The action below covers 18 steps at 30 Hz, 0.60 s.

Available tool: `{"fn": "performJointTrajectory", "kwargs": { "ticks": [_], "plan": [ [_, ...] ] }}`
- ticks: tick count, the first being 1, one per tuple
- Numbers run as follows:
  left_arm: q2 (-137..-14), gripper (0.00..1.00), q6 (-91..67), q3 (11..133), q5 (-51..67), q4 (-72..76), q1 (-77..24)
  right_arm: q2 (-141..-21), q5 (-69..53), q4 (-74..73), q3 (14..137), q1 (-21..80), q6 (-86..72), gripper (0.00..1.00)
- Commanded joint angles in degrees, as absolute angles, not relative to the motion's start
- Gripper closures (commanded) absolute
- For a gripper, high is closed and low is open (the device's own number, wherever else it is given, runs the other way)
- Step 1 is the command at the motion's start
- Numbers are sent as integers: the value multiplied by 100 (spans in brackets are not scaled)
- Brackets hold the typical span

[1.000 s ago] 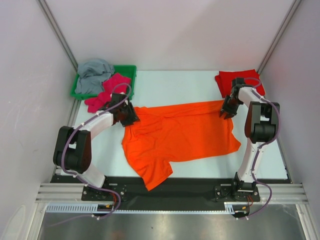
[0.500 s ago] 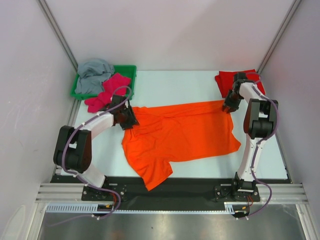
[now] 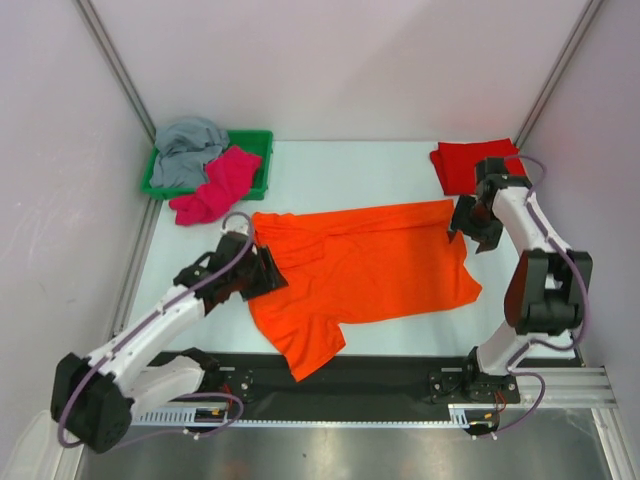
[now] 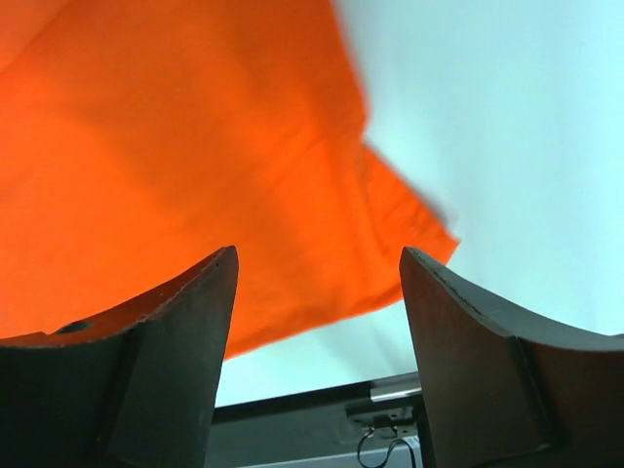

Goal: Fold and stack the t-shirts
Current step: Fold the tshirt

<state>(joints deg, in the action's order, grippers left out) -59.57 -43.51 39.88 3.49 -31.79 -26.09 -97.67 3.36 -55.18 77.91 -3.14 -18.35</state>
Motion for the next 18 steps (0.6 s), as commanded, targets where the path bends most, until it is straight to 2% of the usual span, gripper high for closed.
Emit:
{"fn": "performJointTrajectory", "kwargs": {
  "ticks": [1, 6, 11, 14, 18],
  "plan": [
    [-5310, 39, -5226, 3675, -156, -3927, -3478, -9089, 70, -5599, 7550, 262, -1775, 27],
    [-4922, 45, -6274, 3331, -868, -4438, -5391, -8412, -237, -5441, 7058, 756, -1960, 28],
    [-5289, 51, -7574, 3339, -1379, -4903, -7088, -8104, -448, -5370, 6698, 835, -1890, 29],
    [-5693, 53, -8199, 3489, -1503, -5097, -7740, -7963, -457, -5457, 6627, 835, -1811, 29],
    [-5941, 54, -8464, 3542, -1503, -4975, -8024, -7822, -457, -5502, 6592, 809, -1670, 29]
  ]
}}
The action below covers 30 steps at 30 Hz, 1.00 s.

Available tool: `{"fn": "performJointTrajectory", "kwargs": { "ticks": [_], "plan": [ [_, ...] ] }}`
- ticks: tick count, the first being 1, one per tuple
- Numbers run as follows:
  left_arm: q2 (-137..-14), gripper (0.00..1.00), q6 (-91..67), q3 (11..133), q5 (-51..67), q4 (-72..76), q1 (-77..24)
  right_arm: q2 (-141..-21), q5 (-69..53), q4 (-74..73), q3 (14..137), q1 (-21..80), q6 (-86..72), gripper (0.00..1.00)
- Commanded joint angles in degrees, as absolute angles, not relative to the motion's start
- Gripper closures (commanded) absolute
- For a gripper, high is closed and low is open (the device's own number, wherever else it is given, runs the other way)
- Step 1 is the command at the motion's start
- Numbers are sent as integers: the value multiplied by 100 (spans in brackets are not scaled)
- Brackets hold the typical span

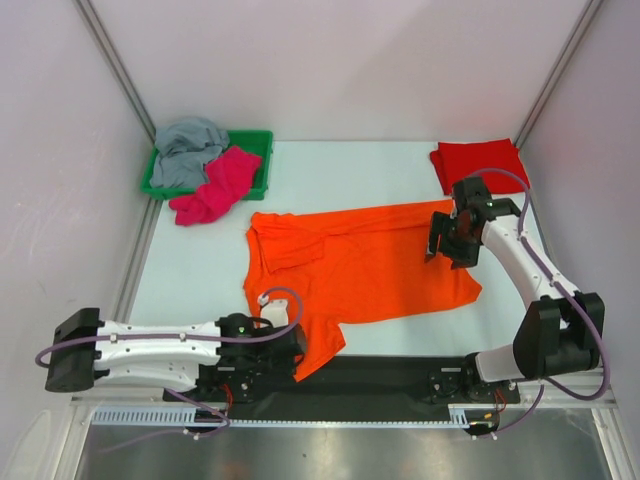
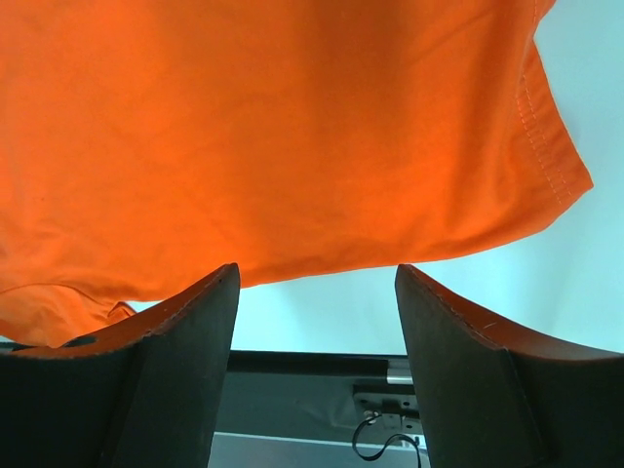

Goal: Fold and stack the t-shirts
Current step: Fold the tshirt

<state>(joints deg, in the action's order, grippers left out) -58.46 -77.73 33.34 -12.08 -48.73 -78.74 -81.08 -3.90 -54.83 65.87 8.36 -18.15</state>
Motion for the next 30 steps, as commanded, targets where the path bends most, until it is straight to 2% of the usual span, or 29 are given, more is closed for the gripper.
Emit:
{"fn": "performJointTrajectory", "kwargs": {
  "ticks": [1, 6, 11, 24, 30],
  "plan": [
    [-5976, 54, -8525, 3533, -1486, -4957, -8033, -7779, -483, -5511, 6592, 800, -1644, 29],
    [-6187, 46, -8692, 3419, -1345, -4624, -8060, -7656, -650, -5484, 6487, 791, -1687, 29],
    [-6275, 49, -8728, 3270, -1143, -4210, -8077, -7550, -659, -5484, 6416, 800, -1679, 29],
    [-6460, 47, -8930, 3050, -932, -3947, -8112, -7453, -703, -5441, 6311, 756, -1644, 29],
    [-6539, 50, -8930, 3059, -1019, -3920, -8112, -7479, -782, -5396, 6310, 756, -1661, 29]
  ]
}}
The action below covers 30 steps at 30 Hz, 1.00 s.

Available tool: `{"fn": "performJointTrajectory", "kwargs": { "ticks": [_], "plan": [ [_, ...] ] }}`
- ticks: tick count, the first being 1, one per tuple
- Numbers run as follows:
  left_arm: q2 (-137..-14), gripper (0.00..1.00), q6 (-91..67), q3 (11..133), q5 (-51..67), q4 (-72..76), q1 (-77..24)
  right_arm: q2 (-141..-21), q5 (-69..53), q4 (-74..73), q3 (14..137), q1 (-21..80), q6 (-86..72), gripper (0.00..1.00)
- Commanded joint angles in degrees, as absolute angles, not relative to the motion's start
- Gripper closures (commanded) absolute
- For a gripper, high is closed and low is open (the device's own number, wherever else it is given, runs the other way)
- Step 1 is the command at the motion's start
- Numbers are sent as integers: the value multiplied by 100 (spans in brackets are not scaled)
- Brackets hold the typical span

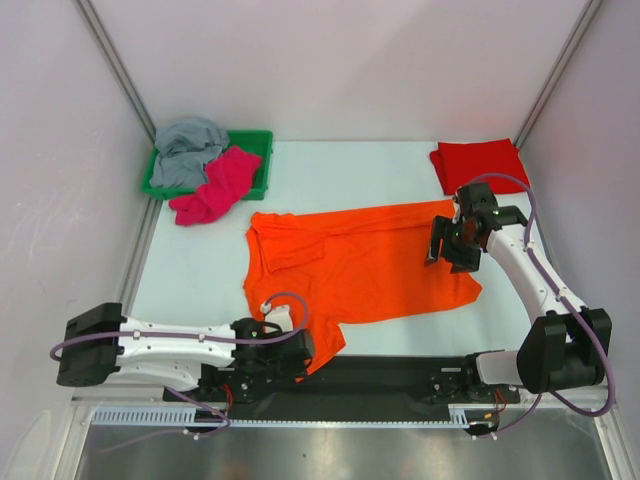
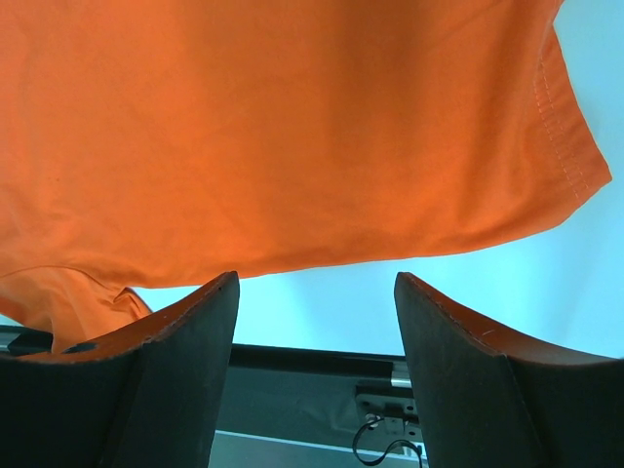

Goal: Fold and stack the t-shirts
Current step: Fold the tshirt

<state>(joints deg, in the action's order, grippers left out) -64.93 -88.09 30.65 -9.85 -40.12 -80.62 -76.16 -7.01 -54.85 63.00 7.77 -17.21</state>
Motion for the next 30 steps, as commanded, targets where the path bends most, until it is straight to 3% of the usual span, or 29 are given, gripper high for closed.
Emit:
{"fn": "performJointTrajectory", "kwargs": {
  "ticks": [1, 17, 19, 20, 23, 30],
  "plan": [
    [-6530, 51, -8938, 3050, -1028, -3911, -8112, -7479, -782, -5396, 6319, 747, -1652, 29],
    [-6522, 63, -8816, 3033, -1186, -3753, -8033, -7409, -782, -5432, 6284, 747, -1644, 29],
    [-6452, 75, -8763, 3015, -1195, -3762, -7998, -7409, -782, -5440, 6275, 747, -1644, 29],
    [-6408, 87, -8719, 3032, -1230, -3762, -7946, -7409, -765, -5449, 6275, 738, -1644, 29],
    [-6171, 99, -8464, 3259, -1519, -4103, -7806, -7427, -642, -5493, 6258, 703, -1661, 29],
    [-5836, 100, -7026, 4104, -1767, -4781, -6813, -7821, -624, -5519, 6231, 238, -1687, 36]
  ]
}}
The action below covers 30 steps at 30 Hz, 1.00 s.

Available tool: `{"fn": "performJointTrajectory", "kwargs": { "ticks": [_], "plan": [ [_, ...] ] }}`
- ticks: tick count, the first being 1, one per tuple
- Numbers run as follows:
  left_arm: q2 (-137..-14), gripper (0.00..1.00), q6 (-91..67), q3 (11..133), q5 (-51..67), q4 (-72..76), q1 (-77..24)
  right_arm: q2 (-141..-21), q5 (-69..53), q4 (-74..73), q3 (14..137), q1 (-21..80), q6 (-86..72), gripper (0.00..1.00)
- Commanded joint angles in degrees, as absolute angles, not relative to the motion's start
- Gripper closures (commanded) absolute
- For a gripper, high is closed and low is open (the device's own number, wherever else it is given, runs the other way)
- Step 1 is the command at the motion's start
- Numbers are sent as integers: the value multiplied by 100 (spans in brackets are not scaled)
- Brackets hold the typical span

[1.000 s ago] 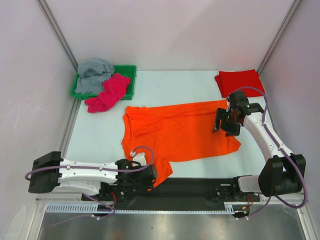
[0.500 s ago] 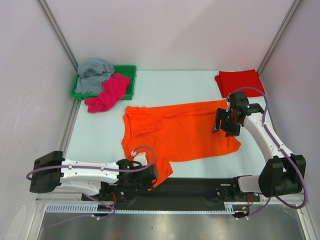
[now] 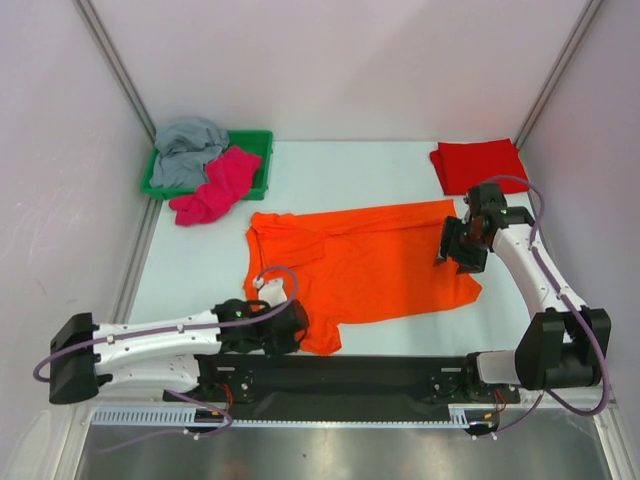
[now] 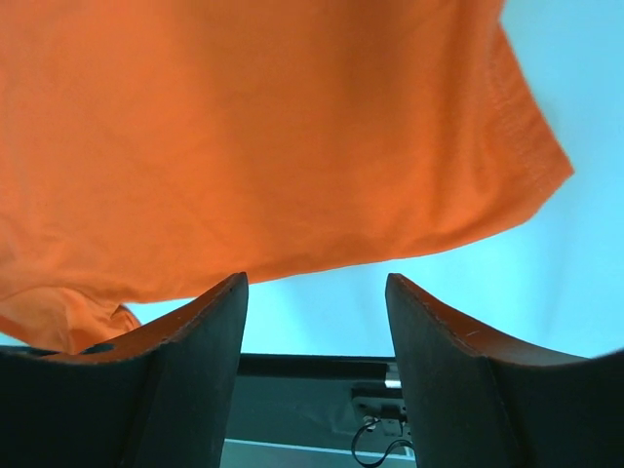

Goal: Fold and stack the t-shirts
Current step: Fold the tshirt

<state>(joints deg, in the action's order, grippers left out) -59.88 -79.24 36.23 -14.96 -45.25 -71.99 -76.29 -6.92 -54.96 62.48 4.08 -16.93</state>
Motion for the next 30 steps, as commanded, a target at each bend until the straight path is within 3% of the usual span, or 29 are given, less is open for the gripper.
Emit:
{"fn": "performJointTrajectory", "kwargs": {
  "ticks": [1, 9, 22, 30],
  "plan": [
    [-5853, 100, -6883, 4174, -1706, -4746, -6681, -7874, -607, -5511, 6240, 81, -1687, 39],
    [-6354, 100, -5101, 4789, -1265, -4395, -5678, -8253, -992, -5169, 5645, -1106, -2039, 57],
    [-6847, 100, -3367, 4983, -378, -3428, -4396, -8516, -1108, -4887, 5256, -2293, -2320, 46],
    [-6601, 100, -2980, 4948, -97, -3515, -3780, -8815, -1502, -4238, 4957, -2365, -2610, 48]
  ]
}}
